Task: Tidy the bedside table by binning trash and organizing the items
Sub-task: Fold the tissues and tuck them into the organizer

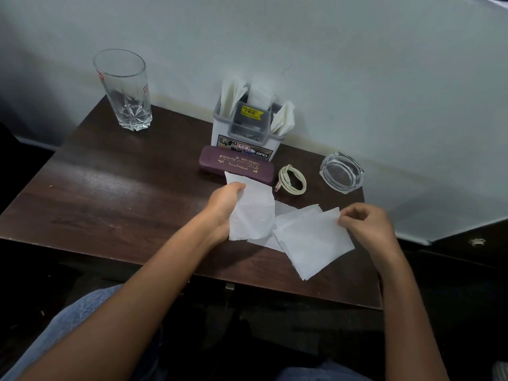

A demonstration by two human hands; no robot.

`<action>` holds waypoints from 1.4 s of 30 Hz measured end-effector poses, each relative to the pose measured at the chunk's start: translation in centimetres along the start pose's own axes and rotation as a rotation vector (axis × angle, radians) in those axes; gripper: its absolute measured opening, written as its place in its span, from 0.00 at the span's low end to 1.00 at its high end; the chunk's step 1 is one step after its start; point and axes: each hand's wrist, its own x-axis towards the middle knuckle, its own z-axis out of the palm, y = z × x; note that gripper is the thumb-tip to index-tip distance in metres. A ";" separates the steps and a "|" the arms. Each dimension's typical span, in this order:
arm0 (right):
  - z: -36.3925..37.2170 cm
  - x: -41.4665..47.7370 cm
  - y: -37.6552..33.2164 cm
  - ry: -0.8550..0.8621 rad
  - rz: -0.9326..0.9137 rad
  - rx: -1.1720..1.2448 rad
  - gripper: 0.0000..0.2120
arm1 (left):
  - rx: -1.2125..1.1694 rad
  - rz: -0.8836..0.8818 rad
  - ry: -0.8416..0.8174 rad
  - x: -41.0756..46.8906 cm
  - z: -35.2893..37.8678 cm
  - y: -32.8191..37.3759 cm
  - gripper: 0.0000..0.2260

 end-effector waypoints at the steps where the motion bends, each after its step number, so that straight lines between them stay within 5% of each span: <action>1: -0.1 0.0 -0.2 0.011 -0.013 0.086 0.10 | -0.005 0.003 -0.008 0.0 0.0 0.0 0.10; 8: -0.7 -1.4 -3.0 -0.178 -0.205 0.423 0.16 | 0.046 -0.014 -0.159 -0.4 0.2 0.0 0.14; 15: -0.3 -2.9 -5.9 -0.463 -0.251 0.536 0.10 | 0.063 -0.163 -0.486 -1.5 1.5 -1.6 0.13; 20: 1.6 -3.0 -6.0 -0.334 -0.193 0.369 0.09 | 0.040 -0.179 -0.623 -2.2 2.3 -2.4 0.13; 30: 2.7 -2.9 -5.9 -0.258 -0.237 0.225 0.11 | 0.086 -0.206 -0.709 -3.0 2.2 -1.9 0.29; 38: 2.7 -2.7 -5.7 -0.321 -0.258 0.182 0.12 | 0.260 -0.155 -0.647 -3.0 1.6 -1.9 0.07; 42: 1.7 -1.8 -4.7 -0.169 -0.178 0.260 0.09 | 0.232 -0.142 -0.503 -2.3 1.2 -1.6 0.10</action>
